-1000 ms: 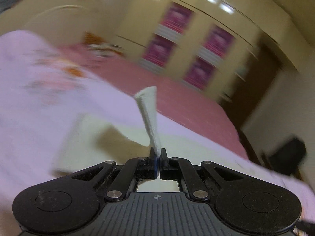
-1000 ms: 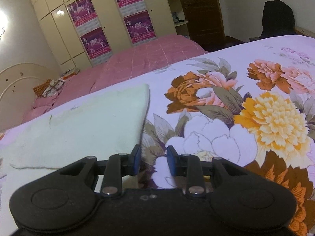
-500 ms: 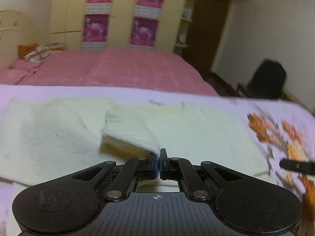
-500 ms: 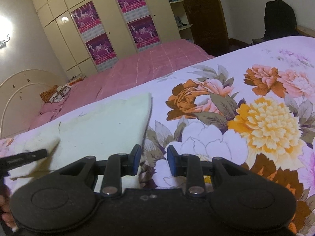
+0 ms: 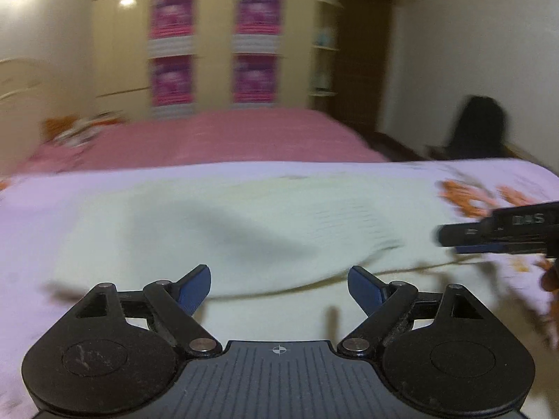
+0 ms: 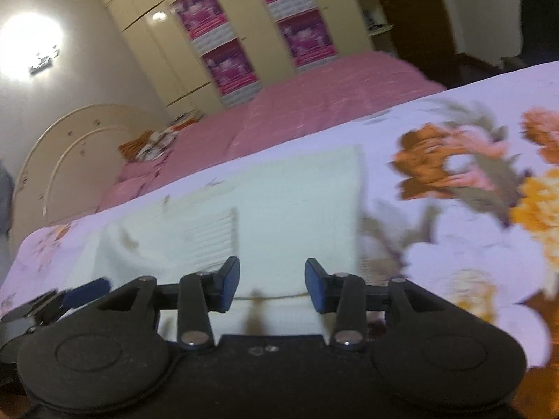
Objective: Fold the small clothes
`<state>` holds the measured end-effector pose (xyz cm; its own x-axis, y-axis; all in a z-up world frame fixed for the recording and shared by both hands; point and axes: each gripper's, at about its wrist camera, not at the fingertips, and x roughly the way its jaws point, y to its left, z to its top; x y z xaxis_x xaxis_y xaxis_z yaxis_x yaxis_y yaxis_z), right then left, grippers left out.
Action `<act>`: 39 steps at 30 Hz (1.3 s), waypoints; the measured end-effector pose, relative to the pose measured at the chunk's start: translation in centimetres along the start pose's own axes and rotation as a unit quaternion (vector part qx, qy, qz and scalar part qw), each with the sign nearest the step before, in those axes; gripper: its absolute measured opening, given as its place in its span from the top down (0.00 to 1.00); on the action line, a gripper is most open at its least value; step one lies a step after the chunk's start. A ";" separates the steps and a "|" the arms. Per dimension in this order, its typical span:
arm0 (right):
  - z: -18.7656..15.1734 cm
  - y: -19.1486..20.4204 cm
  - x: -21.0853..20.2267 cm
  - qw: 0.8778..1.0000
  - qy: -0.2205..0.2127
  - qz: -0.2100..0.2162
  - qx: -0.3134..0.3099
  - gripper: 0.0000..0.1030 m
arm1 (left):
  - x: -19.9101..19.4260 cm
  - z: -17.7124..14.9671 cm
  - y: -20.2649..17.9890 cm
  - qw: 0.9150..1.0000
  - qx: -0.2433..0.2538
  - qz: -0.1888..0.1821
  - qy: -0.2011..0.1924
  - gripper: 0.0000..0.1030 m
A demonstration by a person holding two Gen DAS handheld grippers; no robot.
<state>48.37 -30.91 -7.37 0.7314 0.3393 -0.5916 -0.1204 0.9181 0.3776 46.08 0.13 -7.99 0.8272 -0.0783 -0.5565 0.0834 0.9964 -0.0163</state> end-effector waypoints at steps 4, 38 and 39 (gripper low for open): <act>0.0 0.9 2.4 1.000 0.017 0.021 0.007 0.59 | -1.8 -1.7 6.0 0.997 -0.044 0.066 0.012 0.17; 5.5 3.2 -1.7 0.993 -0.106 0.044 -0.016 0.94 | 1.6 -0.7 4.4 0.996 -0.052 0.067 0.021 0.17; 5.5 3.6 -1.7 0.993 -0.107 0.050 -0.019 0.94 | 1.6 -0.6 4.0 0.997 -0.053 0.059 0.025 0.17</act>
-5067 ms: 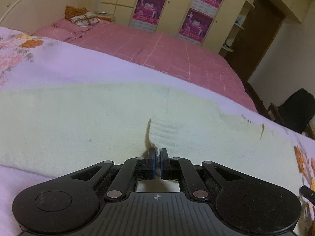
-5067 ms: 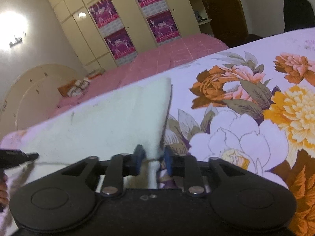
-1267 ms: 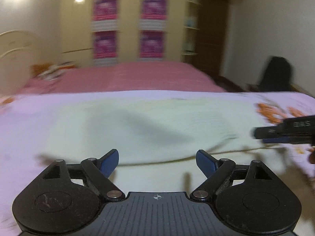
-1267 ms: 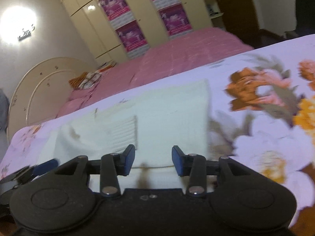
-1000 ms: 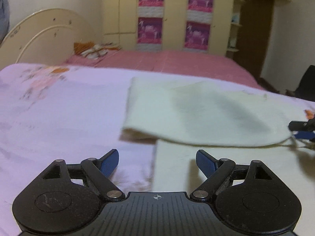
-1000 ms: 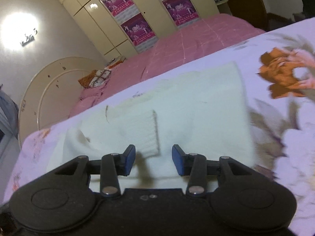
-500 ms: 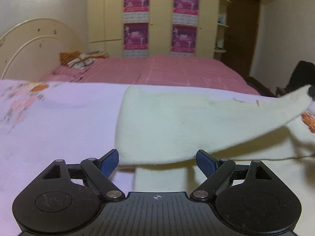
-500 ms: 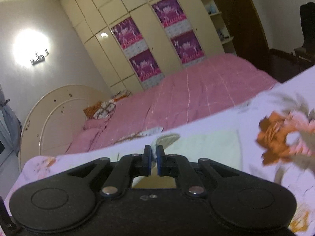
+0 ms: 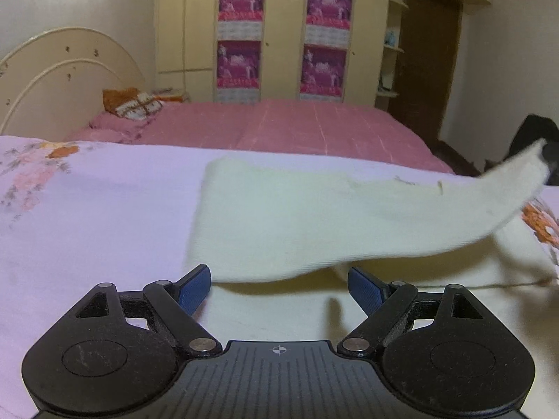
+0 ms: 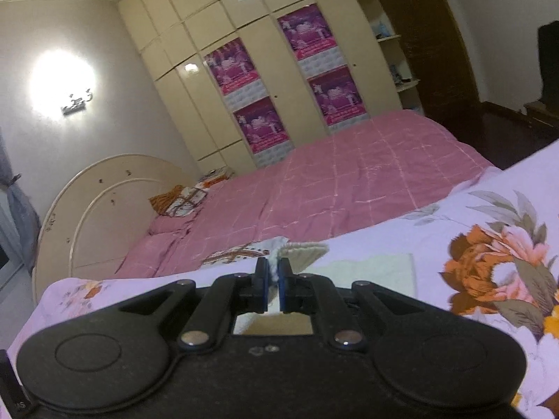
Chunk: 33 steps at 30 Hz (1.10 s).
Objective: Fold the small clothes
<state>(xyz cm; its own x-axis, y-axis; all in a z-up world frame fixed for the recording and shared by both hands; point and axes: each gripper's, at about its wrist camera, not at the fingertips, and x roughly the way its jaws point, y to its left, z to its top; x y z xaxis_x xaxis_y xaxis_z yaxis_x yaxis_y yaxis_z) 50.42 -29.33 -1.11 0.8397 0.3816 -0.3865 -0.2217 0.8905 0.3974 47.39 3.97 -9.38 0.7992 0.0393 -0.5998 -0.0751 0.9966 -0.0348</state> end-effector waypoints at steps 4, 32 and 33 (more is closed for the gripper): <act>0.2 1.3 -0.1 1.000 -0.007 0.016 -0.012 0.94 | -0.6 -0.1 -2.6 1.000 0.023 -0.007 0.011 0.17; -2.7 -6.1 -0.8 0.996 0.037 -0.078 0.026 0.94 | 2.5 -1.1 2.8 0.988 -0.065 0.136 0.021 0.16; -2.7 -6.3 -0.9 0.996 0.040 -0.078 0.024 0.94 | 2.5 -1.1 3.2 0.988 -0.073 0.132 0.021 0.16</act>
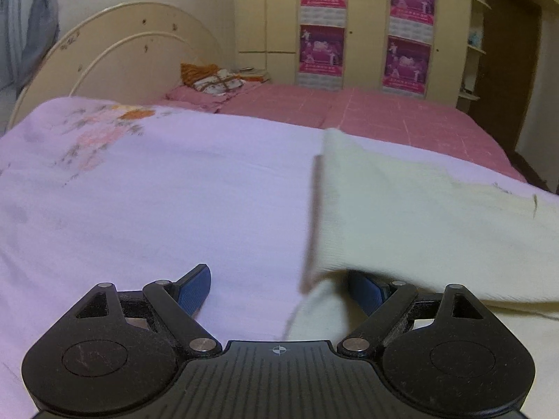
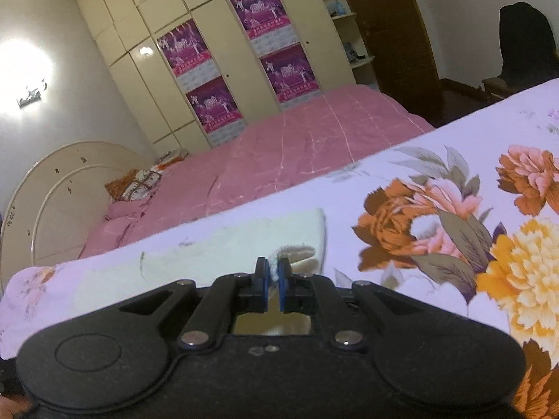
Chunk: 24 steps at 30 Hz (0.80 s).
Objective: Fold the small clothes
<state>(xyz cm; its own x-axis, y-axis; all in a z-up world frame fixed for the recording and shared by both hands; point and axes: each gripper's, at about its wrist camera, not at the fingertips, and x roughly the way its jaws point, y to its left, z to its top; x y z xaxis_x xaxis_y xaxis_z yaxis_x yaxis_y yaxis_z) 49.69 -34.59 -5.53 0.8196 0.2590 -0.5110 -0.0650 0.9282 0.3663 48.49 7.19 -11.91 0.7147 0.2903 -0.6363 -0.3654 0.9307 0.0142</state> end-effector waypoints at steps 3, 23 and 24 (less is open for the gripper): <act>-0.1 -0.1 -0.1 1.000 0.005 0.000 -0.002 0.94 | 0.3 0.4 0.5 1.000 -0.001 -0.004 0.001 0.16; -0.4 -1.3 -0.1 1.000 0.010 -0.019 0.005 0.93 | 0.3 0.1 -0.5 0.999 0.050 -0.020 -0.007 0.16; -0.6 -1.5 0.0 1.000 0.013 -0.022 0.005 0.93 | 0.3 0.1 -0.4 0.999 0.047 -0.020 -0.007 0.16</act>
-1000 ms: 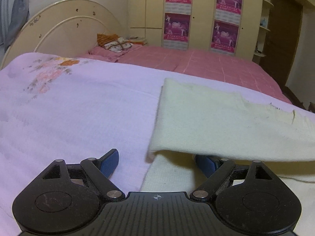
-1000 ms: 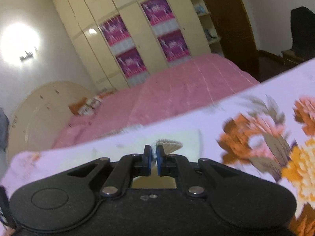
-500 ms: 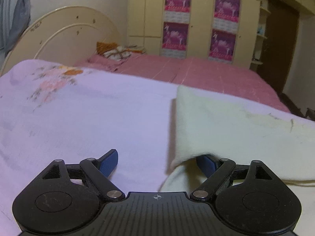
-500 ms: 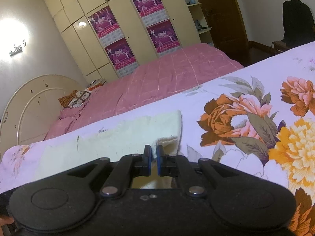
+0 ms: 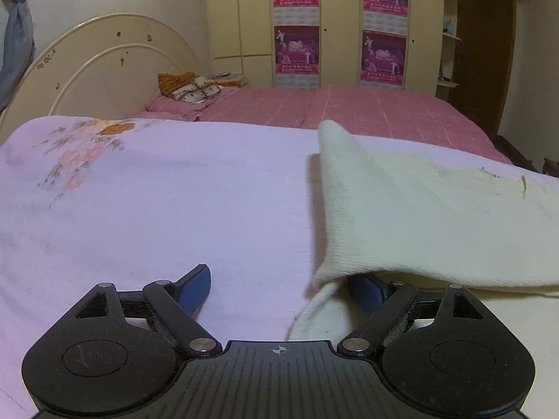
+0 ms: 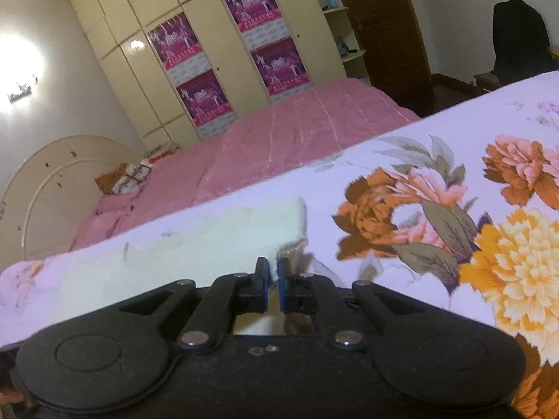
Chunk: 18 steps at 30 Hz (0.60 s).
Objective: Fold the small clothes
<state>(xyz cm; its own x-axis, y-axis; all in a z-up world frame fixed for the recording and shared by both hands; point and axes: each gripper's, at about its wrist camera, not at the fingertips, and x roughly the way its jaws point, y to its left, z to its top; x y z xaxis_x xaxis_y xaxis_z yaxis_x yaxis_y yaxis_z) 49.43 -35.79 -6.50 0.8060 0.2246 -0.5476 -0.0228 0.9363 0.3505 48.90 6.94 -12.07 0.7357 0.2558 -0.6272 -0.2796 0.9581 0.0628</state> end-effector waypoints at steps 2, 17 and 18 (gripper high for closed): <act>-0.4 -0.4 0.0 1.000 0.006 -0.002 0.003 0.93 | 0.1 0.0 0.3 1.000 -0.006 -0.004 0.003 0.16; -1.4 -0.2 -0.4 1.000 0.023 0.005 -0.003 0.93 | 0.1 0.1 1.4 0.999 -0.033 -0.015 0.001 0.16; -1.5 -0.1 -0.6 1.000 0.022 0.006 -0.005 0.93 | 0.2 0.1 1.5 0.999 -0.033 -0.016 0.002 0.16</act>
<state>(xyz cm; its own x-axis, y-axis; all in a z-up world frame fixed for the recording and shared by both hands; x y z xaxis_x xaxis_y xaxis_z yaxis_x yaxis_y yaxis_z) 48.06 -35.62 -7.28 0.7788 0.2478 -0.5763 -0.0383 0.9357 0.3507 48.68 8.42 -11.99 0.7423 0.2250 -0.6312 -0.2961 0.9551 -0.0077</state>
